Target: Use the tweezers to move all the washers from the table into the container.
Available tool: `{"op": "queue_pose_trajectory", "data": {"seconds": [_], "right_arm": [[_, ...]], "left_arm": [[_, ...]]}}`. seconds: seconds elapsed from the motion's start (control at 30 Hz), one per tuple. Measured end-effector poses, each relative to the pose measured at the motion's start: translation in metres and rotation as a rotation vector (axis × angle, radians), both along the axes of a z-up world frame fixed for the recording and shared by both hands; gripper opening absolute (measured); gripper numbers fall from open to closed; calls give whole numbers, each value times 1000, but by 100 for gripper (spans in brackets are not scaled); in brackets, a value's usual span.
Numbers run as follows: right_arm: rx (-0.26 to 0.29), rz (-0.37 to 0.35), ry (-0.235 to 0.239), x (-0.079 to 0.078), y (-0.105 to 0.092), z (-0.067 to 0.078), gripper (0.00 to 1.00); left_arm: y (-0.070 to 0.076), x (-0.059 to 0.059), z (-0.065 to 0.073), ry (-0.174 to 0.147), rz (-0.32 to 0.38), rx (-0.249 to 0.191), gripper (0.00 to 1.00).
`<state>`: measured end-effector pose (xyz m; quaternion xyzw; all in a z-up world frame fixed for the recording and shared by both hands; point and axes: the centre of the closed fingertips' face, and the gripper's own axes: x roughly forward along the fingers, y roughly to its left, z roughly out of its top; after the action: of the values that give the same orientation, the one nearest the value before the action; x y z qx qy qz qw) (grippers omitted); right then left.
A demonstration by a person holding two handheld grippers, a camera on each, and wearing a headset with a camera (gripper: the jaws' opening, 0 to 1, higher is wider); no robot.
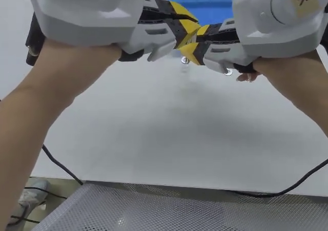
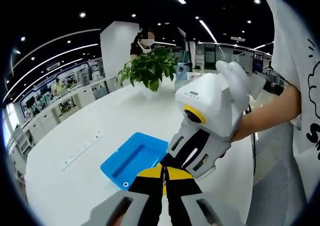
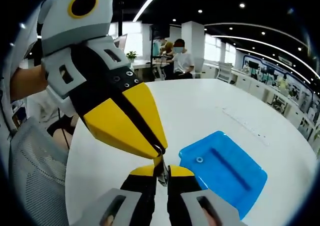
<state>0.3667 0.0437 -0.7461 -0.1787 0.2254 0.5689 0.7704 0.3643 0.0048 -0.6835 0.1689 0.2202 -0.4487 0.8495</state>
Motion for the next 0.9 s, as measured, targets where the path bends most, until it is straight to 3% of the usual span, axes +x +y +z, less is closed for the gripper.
{"op": "queue_pose_trajectory", "data": {"seconds": [0.27, 0.43, 0.67, 0.73, 0.9], "right_arm": [[30, -18, -65, 12, 1, 29, 3], [34, -28, -94, 21, 1, 35, 3], [26, -51, -119, 37, 1, 33, 3], [2, -55, -133, 46, 1, 27, 3], [-10, -69, -109, 62, 1, 10, 3]], "left_arm": [[-1, 8, 29, -65, 0, -28, 0], [-1, 14, 36, -95, 0, -32, 0], [-1, 27, 34, -109, 20, -39, 0], [0, 35, 28, -99, 34, -48, 0], [2, 53, 12, -83, 53, -48, 0]]}}
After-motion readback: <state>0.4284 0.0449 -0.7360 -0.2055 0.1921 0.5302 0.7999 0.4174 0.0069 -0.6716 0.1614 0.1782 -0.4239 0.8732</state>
